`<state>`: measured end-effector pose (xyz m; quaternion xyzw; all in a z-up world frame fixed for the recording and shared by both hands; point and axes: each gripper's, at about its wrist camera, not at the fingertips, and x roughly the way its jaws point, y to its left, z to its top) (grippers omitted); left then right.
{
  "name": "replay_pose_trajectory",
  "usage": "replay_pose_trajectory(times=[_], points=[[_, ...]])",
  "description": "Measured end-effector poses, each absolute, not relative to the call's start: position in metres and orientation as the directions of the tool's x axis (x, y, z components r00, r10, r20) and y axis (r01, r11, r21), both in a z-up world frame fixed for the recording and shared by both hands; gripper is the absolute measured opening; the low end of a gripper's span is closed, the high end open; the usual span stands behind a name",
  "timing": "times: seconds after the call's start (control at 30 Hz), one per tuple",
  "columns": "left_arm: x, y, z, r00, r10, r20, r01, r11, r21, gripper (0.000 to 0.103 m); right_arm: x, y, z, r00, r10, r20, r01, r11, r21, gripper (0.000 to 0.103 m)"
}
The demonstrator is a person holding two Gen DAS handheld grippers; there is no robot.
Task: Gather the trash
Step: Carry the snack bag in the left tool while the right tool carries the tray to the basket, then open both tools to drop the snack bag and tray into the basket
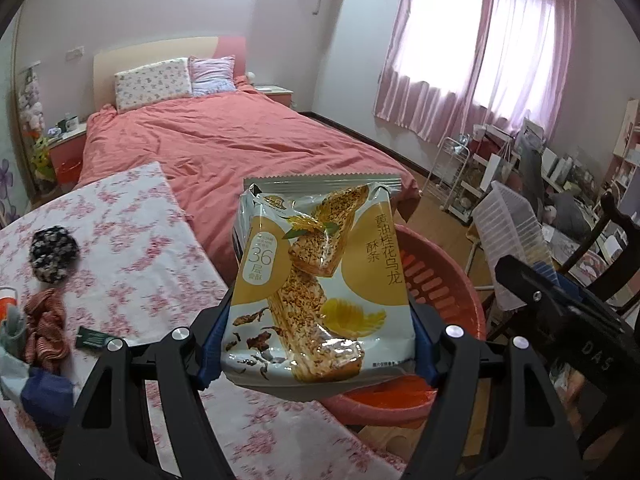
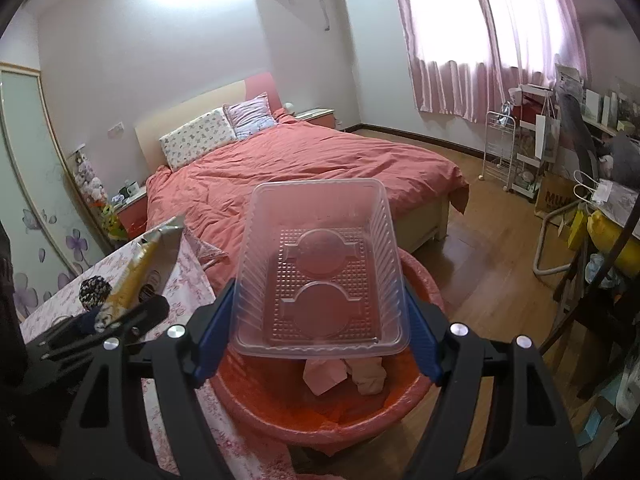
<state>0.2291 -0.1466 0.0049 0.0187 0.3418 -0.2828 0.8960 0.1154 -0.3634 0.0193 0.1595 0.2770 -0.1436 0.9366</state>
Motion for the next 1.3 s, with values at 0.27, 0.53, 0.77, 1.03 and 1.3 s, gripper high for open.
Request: replay_pose_trajectory(times=[0.27, 0.53, 0.77, 1.03, 1.3], points=[[0.233, -0.170, -0.004, 0.579, -0.500, -0.644, 0.543, 0.826, -0.154, 0.072, 0.124, -0.382, 0.012, 0.806, -0.163, -0.569, 0.363, 0.896, 0.258, 0.074], [0.240, -0.183, -0.015, 0.545, -0.501, -0.672, 0.564, 0.812, -0.148, 0.077, 0.140, -0.401, 0.005, 0.816, -0.115, -0.566, 0.353, 0.875, 0.330, 0.076], [0.244, -0.176, -0.028, 0.542, -0.446, -0.712, 0.525, 0.842, -0.128, 0.085, 0.141, -0.408, -0.002, 0.810, -0.116, -0.575, 0.375, 0.857, 0.354, 0.084], [0.245, -0.143, -0.024, 0.580, -0.382, -0.720, 0.449, 0.887, -0.109, 0.085, 0.140, -0.391, 0.000, 0.799, -0.142, -0.584, 0.372, 0.880, 0.295, 0.084], [0.241, -0.099, -0.015, 0.619, -0.325, -0.715, 0.370, 0.924, -0.099, 0.085, 0.146, -0.354, 0.007, 0.802, -0.106, -0.587, 0.307, 0.917, 0.254, 0.079]])
